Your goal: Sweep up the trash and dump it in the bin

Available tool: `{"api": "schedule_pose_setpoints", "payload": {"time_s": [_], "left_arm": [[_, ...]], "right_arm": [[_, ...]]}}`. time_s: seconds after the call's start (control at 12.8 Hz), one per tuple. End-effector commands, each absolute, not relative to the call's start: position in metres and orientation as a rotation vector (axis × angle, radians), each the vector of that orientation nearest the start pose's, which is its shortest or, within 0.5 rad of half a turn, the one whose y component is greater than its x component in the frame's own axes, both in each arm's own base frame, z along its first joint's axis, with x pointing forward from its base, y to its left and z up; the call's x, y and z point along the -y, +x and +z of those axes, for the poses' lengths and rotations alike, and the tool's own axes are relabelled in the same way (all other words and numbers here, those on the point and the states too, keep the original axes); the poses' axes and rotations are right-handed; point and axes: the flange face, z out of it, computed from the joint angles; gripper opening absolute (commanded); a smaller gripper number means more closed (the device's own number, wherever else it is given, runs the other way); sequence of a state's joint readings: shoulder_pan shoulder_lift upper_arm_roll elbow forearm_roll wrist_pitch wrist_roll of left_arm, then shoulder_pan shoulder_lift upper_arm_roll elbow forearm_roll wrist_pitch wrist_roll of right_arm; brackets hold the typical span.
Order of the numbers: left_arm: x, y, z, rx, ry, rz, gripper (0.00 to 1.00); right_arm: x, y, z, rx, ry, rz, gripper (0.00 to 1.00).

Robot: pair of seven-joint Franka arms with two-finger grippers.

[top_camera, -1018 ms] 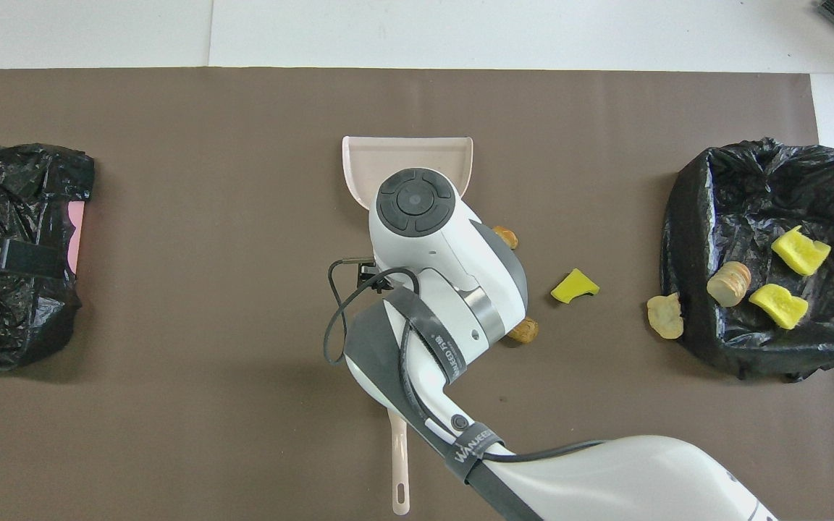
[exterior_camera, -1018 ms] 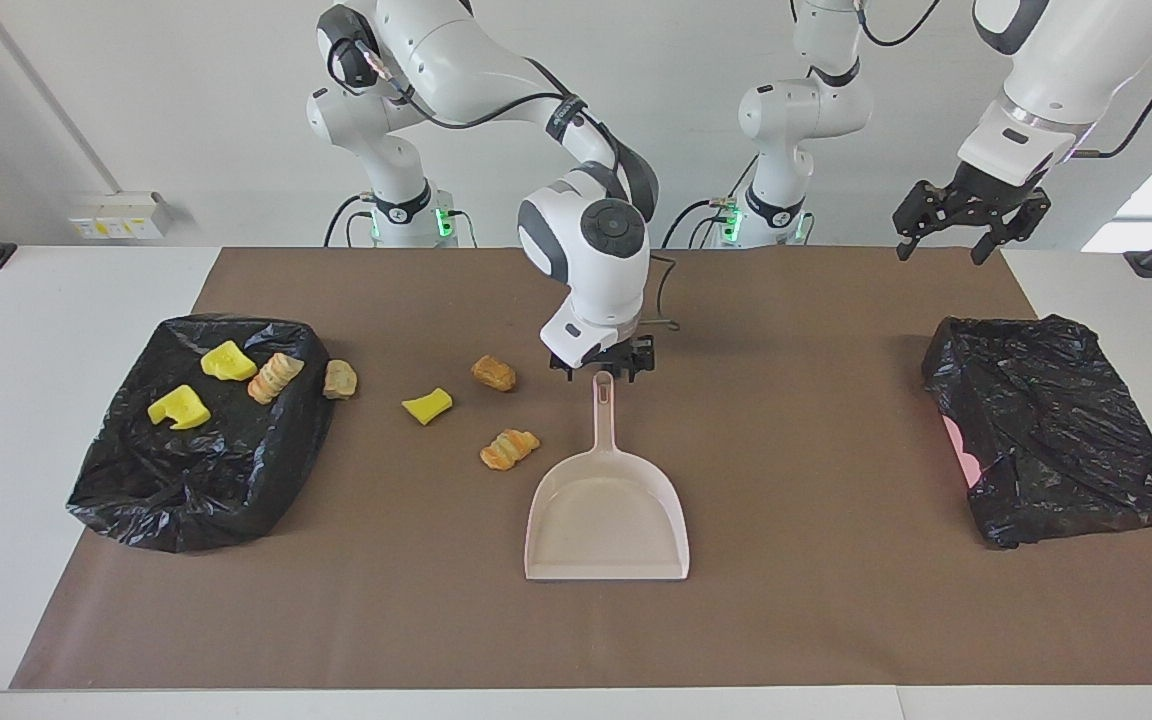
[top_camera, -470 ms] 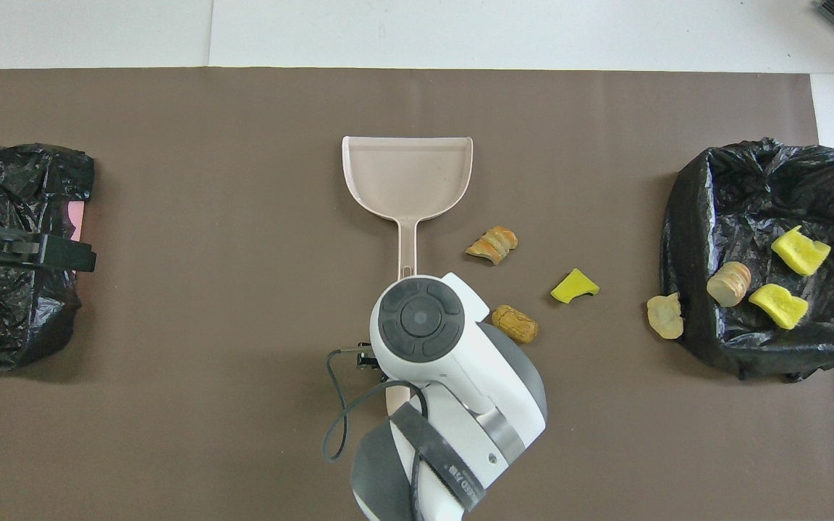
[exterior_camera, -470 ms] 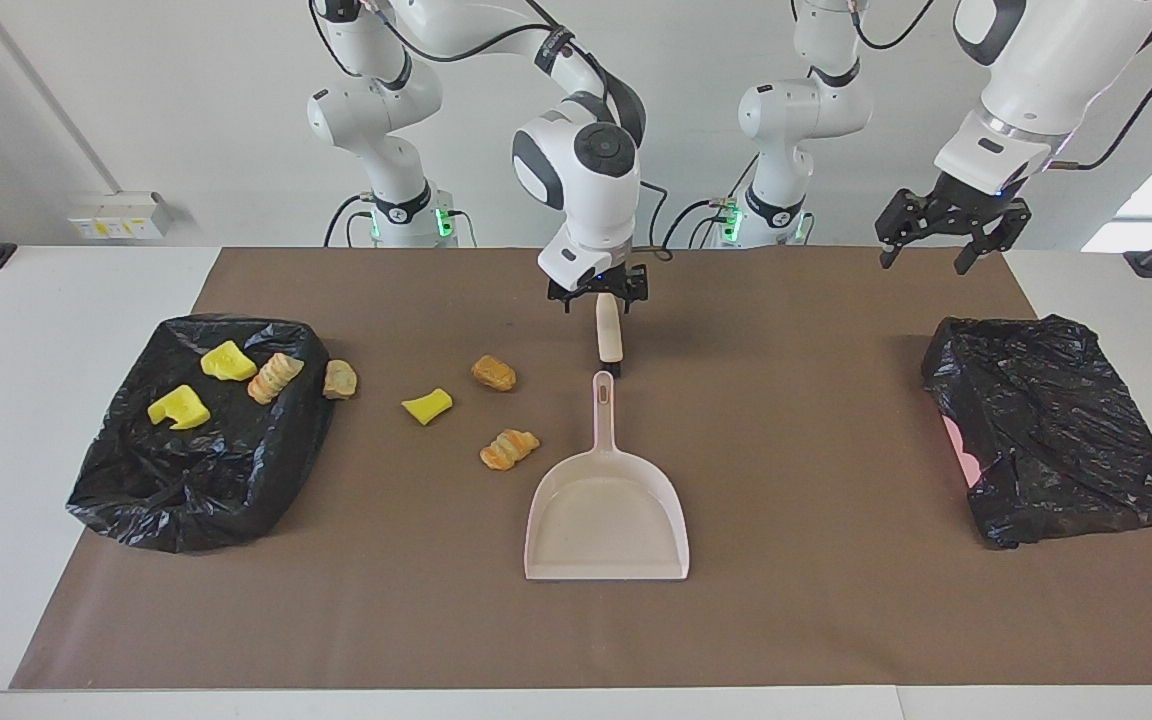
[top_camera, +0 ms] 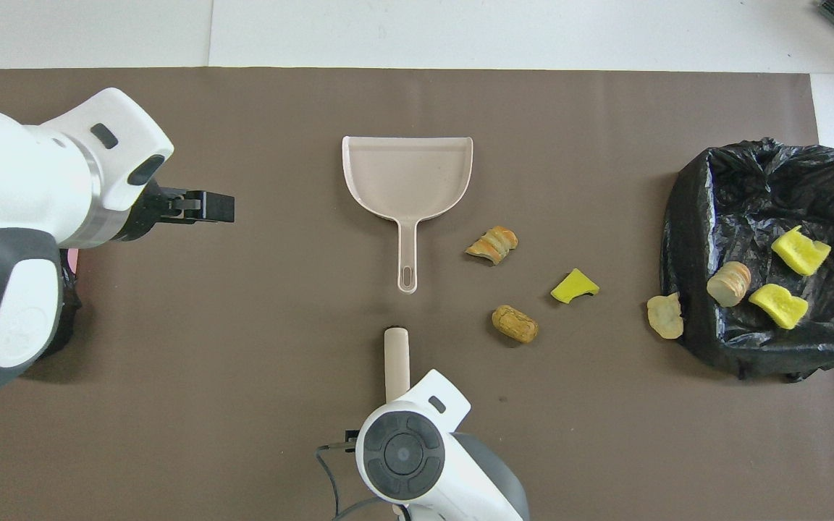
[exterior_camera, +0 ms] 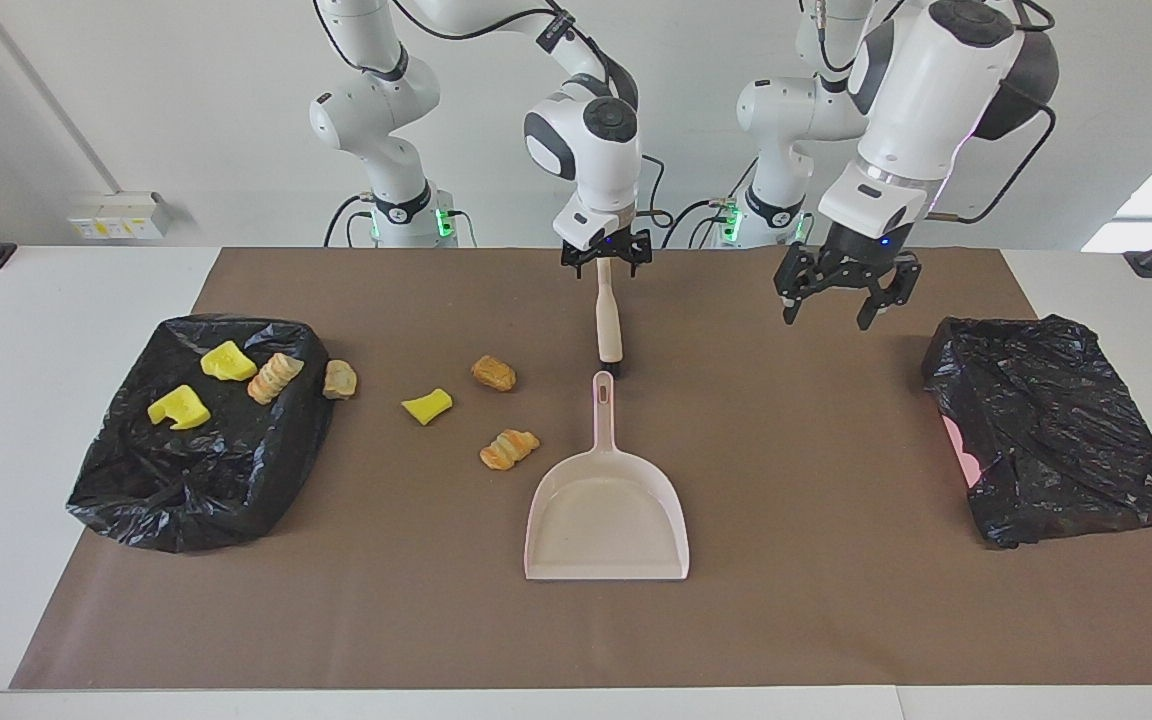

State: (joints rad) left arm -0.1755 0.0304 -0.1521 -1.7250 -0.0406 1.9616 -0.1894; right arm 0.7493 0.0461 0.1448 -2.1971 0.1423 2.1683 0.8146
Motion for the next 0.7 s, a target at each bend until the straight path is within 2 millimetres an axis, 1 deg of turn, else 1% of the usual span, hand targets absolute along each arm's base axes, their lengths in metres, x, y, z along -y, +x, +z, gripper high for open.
{"api": "schedule_pose_setpoints", "payload": {"time_s": [0.0,0.08,0.16,0.23,0.31,0.39,0.47,0.55,0.63], "left_arm": [[0.239,0.579,0.528,-0.265,-3.244,-0.340,1.00],[0.262,0.579,0.509,-0.302,-3.252,-0.326,1.00],[0.289,0.576,0.484,-0.363,-3.249,-0.282,1.00],[0.316,0.575,0.459,-0.385,-3.258,-0.272,1.00],[0.326,0.579,0.446,-0.371,-3.271,-0.306,1.00],[0.340,0.575,0.430,-0.385,-3.272,-0.277,1.00],[0.351,0.571,0.421,-0.407,-3.274,-0.272,1.00],[0.356,0.572,0.415,-0.411,-3.281,-0.306,1.00],[0.365,0.570,0.405,-0.414,-3.284,-0.295,1.00]], "right_arm": [[-0.411,0.296,0.338,-0.039,-3.104,0.217,1.00],[-0.412,0.289,0.331,-0.038,-3.108,0.217,1.00],[-0.412,0.283,0.326,-0.028,-3.113,0.221,1.00],[-0.411,0.280,0.324,-0.024,-3.118,0.226,1.00],[-0.411,0.280,0.324,-0.033,-3.119,0.226,1.00],[-0.413,0.281,0.326,-0.041,-3.116,0.221,1.00],[-0.412,0.279,0.326,-0.065,-3.124,0.234,1.00],[-0.409,0.279,0.337,-0.096,-3.120,0.225,0.97],[-0.407,0.281,0.342,-0.114,-3.117,0.222,0.92]]}}
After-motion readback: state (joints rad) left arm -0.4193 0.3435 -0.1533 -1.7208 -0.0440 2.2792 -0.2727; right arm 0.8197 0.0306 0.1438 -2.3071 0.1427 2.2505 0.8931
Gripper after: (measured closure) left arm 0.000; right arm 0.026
